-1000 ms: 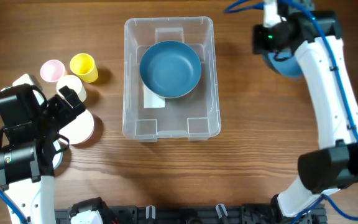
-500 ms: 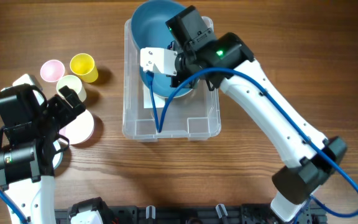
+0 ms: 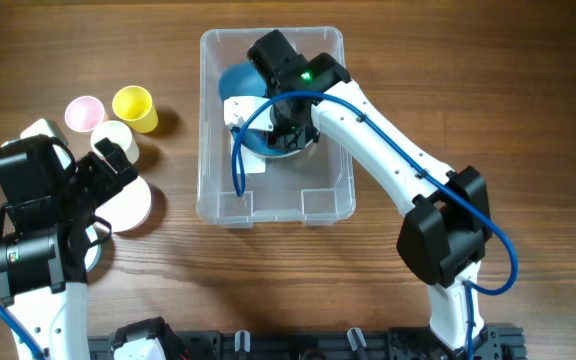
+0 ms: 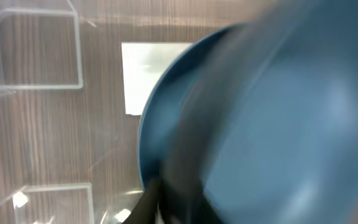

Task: Pack container
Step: 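Stack the second dark blue bowl into the bin and withdraw, then grasp the yellow cup with the left gripper, then carry the yellow cup into the bin's front right corner and release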

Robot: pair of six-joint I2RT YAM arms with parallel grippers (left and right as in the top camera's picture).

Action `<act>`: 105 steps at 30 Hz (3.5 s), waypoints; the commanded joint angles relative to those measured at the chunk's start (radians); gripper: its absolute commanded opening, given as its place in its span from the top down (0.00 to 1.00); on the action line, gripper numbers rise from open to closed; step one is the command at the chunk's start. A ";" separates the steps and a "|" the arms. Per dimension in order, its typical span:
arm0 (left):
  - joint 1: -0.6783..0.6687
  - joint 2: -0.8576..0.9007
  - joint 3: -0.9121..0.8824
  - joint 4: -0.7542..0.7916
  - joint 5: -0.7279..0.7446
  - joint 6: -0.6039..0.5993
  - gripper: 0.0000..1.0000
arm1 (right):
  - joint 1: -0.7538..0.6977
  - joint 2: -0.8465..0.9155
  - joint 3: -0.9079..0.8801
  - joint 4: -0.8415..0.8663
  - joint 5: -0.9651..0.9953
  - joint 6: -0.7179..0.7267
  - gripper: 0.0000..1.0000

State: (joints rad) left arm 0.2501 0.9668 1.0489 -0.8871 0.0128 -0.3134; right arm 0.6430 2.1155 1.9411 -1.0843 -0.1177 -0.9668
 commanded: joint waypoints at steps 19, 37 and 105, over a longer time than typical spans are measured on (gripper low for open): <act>0.002 0.001 0.020 -0.028 0.015 -0.008 0.01 | -0.702 -0.449 -0.002 -0.090 0.001 1.160 0.00; -0.204 1.039 0.687 -0.089 0.042 0.024 0.13 | -0.777 -0.449 -0.252 -0.074 -0.049 1.198 0.00; -0.863 0.881 1.182 -0.547 -0.002 0.035 0.96 | -0.777 -0.642 -0.255 -0.332 0.050 1.202 0.00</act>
State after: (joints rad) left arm -0.5846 1.8465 2.2173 -1.4338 -0.0414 -0.2676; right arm -0.1398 1.4982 1.6909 -1.4139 -0.0849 0.2382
